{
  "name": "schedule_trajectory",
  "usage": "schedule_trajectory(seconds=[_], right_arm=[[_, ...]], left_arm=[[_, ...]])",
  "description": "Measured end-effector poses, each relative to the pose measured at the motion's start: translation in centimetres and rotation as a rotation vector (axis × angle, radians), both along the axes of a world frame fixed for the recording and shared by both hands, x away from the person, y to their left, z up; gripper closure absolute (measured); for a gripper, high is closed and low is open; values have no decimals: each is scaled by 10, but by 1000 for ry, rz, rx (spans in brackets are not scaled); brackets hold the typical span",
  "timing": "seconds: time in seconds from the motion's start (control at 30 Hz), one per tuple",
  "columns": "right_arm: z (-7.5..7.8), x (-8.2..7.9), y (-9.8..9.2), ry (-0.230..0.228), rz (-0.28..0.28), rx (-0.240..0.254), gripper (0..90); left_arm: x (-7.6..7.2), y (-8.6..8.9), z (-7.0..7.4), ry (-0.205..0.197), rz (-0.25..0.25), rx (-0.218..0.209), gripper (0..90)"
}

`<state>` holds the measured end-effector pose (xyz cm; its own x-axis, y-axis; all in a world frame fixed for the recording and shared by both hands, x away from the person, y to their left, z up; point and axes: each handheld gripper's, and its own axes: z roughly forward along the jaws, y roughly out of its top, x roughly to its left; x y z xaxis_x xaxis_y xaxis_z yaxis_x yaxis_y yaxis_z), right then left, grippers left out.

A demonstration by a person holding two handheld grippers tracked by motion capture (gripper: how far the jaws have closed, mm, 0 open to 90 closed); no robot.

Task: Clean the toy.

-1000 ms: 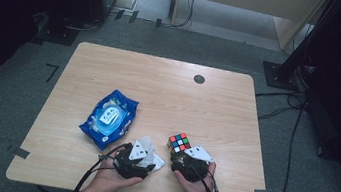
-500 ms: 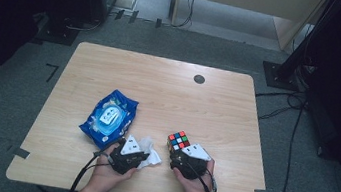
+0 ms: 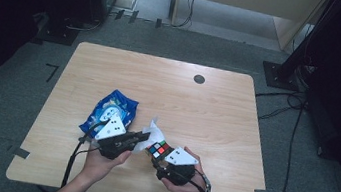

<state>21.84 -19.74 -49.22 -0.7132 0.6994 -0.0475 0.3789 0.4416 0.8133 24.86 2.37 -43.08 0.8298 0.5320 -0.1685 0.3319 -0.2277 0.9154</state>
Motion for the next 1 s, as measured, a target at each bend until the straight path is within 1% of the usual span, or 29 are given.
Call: schedule_trajectory(seconds=[0.07,0.13,0.17,0.2,0.27,0.3,0.4,0.47,0.5,0.53,0.6,0.67,0.7,0.73,0.77,0.8,0.83,0.87,0.9,0.93,0.97,1.0], right_arm=[[3,-2,4,2,21,5,351],[5,-3,6,2,24,8,351],[6,-4,7,2,23,8,351],[7,-4,6,-6,23,4,352],[8,-6,6,-19,24,-7,352],[8,-6,6,-35,21,-11,353],[12,-7,3,-51,-7,5,353],[14,-6,0,-63,-25,16,354],[14,-6,0,-63,-25,16,354],[15,-6,-2,-64,-40,27,353],[15,-5,-4,-57,-39,28,354],[13,-4,-2,-57,-31,20,353],[13,-5,0,-54,-28,16,354],[12,-5,2,-59,-21,8,353],[11,-6,4,-59,-17,3,353],[10,-6,6,-61,-8,-3,353],[10,-7,8,-69,-9,-9,353],[9,-7,9,-71,-6,-11,353],[9,-8,9,-73,-2,-10,353],[10,-9,10,-71,-1,-8,353],[11,-10,9,-75,4,-7,353],[11,-10,9,-81,12,-4,353]], left_arm=[[-4,-11,-5,-12,-39,39,898],[-9,-20,-10,-28,-80,96,897],[-9,-20,-10,-28,-80,96,897],[-14,-25,-11,-63,-80,143,897],[-14,-25,-9,-75,-51,160,897],[-12,-22,-9,-80,-34,167,897],[-5,-12,-10,-51,26,152,897],[0,-5,-12,-27,53,140,897],[0,-5,-12,-27,53,140,896],[1,-1,-13,-11,65,128,896],[-2,-3,-13,-19,50,130,896],[-8,-10,-12,-37,13,131,894],[-12,-14,-12,-47,-2,128,894],[-15,-18,-11,-62,-26,132,893],[-18,-22,-11,-79,-39,137,892],[-21,-25,-10,-94,-37,148,891],[-21,-26,-10,-95,-31,149,891],[-20,-25,-10,-84,-29,144,890],[-20,-25,-10,-84,-29,144,890],[-14,-19,-11,-57,-4,126,891],[-10,-15,-12,-46,10,119,891],[-7,-12,-13,-36,27,122,892]])
